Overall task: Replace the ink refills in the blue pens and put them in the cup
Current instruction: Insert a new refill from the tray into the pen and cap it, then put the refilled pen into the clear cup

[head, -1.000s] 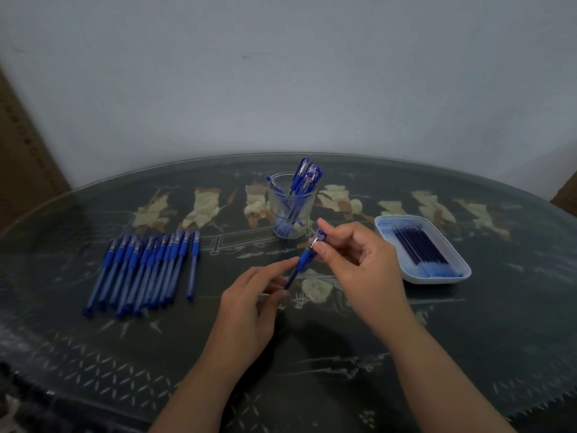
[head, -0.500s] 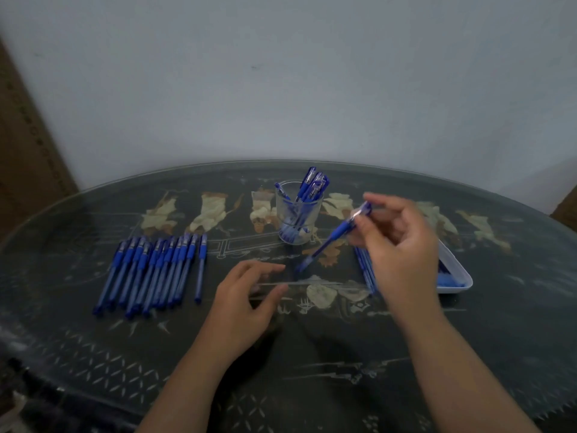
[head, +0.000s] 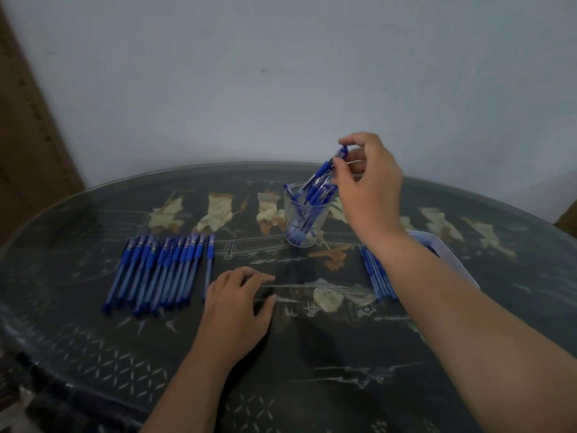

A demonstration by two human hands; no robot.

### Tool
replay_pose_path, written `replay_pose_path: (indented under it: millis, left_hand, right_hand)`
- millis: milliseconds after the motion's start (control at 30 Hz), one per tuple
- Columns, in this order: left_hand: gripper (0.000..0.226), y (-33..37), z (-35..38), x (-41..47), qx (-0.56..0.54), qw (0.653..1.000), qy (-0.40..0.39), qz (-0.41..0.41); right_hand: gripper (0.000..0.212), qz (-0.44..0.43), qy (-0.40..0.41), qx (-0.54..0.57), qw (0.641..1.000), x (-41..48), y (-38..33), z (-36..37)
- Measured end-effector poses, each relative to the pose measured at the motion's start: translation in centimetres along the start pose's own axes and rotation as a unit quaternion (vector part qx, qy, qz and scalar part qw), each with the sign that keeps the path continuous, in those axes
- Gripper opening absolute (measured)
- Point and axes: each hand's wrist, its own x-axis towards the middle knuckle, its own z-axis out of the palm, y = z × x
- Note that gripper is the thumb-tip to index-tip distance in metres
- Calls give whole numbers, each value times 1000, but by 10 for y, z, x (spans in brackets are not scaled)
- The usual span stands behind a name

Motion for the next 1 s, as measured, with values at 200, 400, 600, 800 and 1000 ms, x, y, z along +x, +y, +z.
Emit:
replay_pose_path:
  millis: [200, 400, 600, 800, 1000]
  left_hand:
    - [30, 0, -1, 0, -2, 1000, -6, -2]
    - [30, 1, -2, 0, -2, 1000, -13, -5]
    - [31, 1, -2, 1, -2, 1000, -15, -7]
    - [32, 2, -4, 0, -5, 1000, -21, -6]
    - [32, 3, -5, 1, -4, 1000, -26, -9]
  right_hand:
    - [18, 18, -23, -33, 999, -1, 13, 10]
    - [15, 28, -58, -52, 997, -4, 21, 18]
    - [16, 42, -86, -67, 993, -9, 28, 25]
    - [16, 56, -108, -78, 989, -9, 30, 29]
    - [12, 55, -135, -99, 984, -9, 33, 33]
